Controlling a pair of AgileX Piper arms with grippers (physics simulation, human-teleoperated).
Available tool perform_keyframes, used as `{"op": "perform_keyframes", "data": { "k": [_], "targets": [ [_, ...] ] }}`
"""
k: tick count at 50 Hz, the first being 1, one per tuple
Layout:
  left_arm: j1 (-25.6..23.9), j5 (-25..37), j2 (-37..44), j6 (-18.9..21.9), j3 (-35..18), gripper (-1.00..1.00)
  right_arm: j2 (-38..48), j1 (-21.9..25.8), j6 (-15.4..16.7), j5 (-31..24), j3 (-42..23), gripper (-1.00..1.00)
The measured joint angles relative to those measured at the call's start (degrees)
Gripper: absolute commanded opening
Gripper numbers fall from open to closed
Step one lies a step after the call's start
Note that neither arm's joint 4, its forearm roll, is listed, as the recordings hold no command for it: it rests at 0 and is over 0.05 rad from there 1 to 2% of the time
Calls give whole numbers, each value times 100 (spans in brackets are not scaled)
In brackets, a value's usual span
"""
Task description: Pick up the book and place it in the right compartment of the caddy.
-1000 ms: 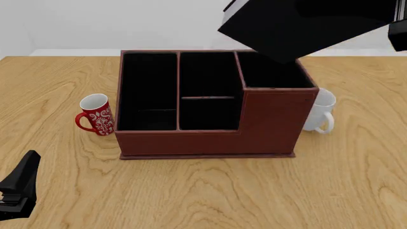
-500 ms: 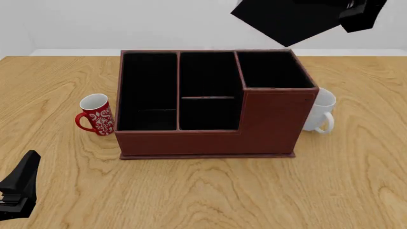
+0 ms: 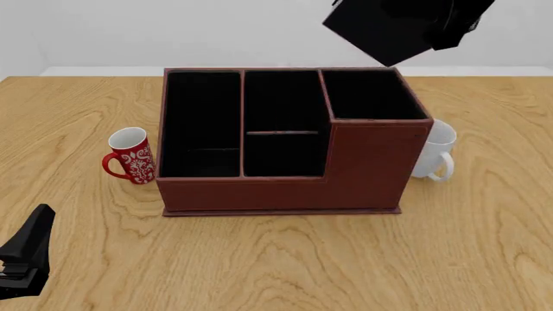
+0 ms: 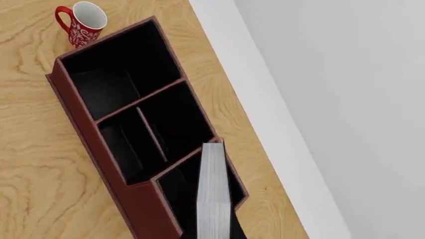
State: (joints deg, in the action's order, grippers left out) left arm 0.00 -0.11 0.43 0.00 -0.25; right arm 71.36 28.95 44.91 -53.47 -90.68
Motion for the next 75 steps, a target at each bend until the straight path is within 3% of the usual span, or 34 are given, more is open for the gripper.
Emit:
{"op": "perform_keyframes", "data": {
  "k": [75],
  "targets": [
    [0,0,0,0,0,100,805,-734,-419,839,810,-100]
  ]
}}
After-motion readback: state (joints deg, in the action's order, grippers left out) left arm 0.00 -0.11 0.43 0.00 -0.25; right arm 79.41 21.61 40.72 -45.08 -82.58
